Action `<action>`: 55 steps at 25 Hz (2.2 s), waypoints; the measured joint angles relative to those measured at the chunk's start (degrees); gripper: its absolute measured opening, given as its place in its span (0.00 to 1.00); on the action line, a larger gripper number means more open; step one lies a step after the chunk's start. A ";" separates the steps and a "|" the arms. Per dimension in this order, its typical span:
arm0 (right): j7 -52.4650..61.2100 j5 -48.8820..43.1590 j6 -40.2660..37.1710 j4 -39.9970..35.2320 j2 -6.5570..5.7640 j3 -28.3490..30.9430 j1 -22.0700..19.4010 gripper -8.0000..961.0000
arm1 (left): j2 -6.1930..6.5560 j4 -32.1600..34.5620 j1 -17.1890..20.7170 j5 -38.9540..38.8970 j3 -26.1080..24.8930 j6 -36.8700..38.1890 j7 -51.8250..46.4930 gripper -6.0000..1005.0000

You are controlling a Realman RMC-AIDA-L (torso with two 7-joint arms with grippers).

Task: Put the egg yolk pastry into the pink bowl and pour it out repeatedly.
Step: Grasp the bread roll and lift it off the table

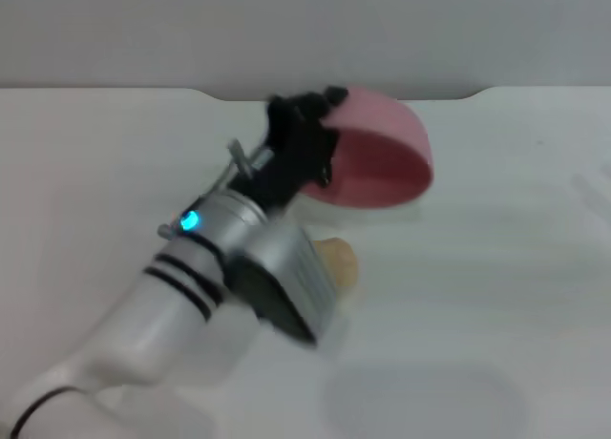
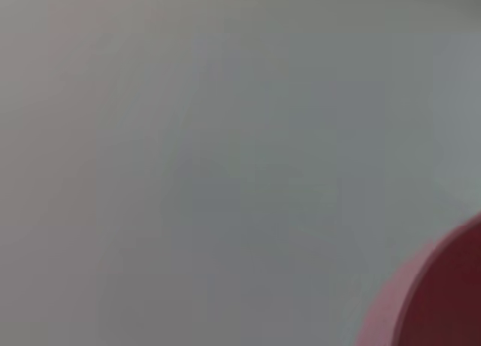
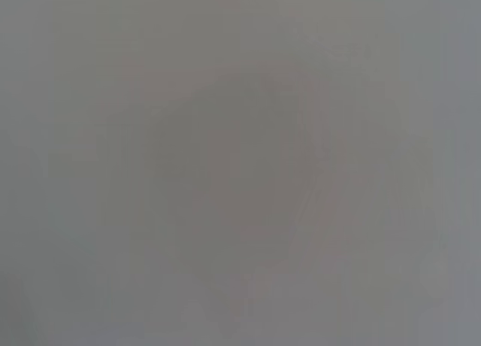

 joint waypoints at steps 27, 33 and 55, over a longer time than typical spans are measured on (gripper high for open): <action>1.49 -9.07 19.18 15.10 0.48 -40.16 21.35 0.64 | 2.41 25.81 8.34 -1.28 -83.56 118.28 -44.56 0.01; 2.76 -8.89 25.17 22.23 1.02 -47.56 26.94 0.64 | 1.53 27.79 10.07 2.36 -83.42 120.71 -45.74 0.01; 2.50 0.80 21.35 21.96 0.36 -47.65 20.71 0.46 | 1.41 27.32 7.11 3.22 -80.82 119.08 -45.29 0.01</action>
